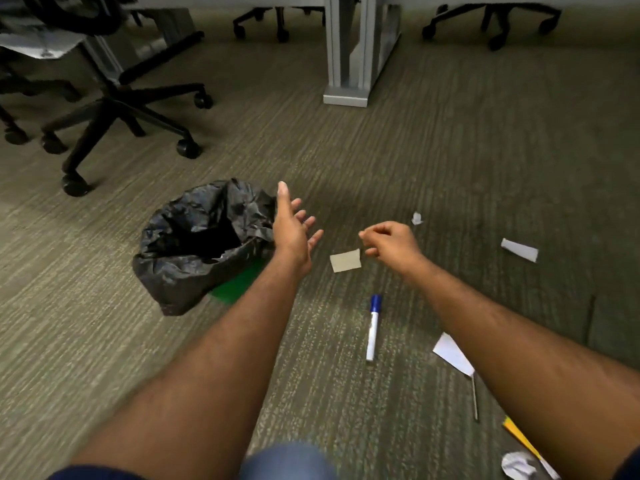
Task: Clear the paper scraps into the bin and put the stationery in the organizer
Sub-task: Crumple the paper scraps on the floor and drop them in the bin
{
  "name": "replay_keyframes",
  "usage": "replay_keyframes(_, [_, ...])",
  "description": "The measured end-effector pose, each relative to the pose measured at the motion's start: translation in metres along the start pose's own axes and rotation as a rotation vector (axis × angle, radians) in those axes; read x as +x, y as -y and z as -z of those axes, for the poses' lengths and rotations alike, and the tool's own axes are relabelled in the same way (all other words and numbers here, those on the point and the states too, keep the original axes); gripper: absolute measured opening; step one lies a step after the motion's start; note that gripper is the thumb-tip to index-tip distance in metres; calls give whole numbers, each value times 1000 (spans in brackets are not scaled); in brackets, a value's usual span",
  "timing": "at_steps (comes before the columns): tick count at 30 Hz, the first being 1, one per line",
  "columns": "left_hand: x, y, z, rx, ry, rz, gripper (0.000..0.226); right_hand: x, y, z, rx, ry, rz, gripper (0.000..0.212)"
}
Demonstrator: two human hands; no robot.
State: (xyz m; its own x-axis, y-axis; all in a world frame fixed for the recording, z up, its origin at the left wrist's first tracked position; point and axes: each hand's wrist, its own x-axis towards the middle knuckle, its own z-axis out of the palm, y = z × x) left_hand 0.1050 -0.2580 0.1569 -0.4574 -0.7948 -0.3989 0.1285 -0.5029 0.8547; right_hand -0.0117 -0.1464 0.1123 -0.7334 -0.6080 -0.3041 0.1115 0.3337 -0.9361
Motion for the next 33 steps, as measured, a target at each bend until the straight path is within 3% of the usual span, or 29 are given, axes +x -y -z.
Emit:
replay_keyframes(5, [17, 60, -12, 289, 43, 28, 42, -7, -59, 49, -67, -78, -86, 3])
replay_keyframes(10, [39, 115, 0, 836, 90, -165, 44, -18, -104, 80, -245, -137, -86, 12])
replay_keyframes(17, [73, 158, 5, 1570, 239, -262, 73, -14, -141, 105, -418, -206, 6, 8])
replay_keyframes(21, [92, 169, -11, 1631, 190, -272, 84, -3, -153, 123, -650, -221, 188, 20])
replay_keyframes(24, [108, 173, -20, 1751, 259, -218, 90, 0, -154, 127, -759, -193, 209, 37])
replay_keyframes(29, [118, 172, -14, 1785, 361, -219, 89, 1, -156, 127, -908, 49, 100, 67])
replay_keyframes(33, [114, 173, -13, 1771, 348, -272, 83, -1, -159, 126, -1029, 162, 50, 64])
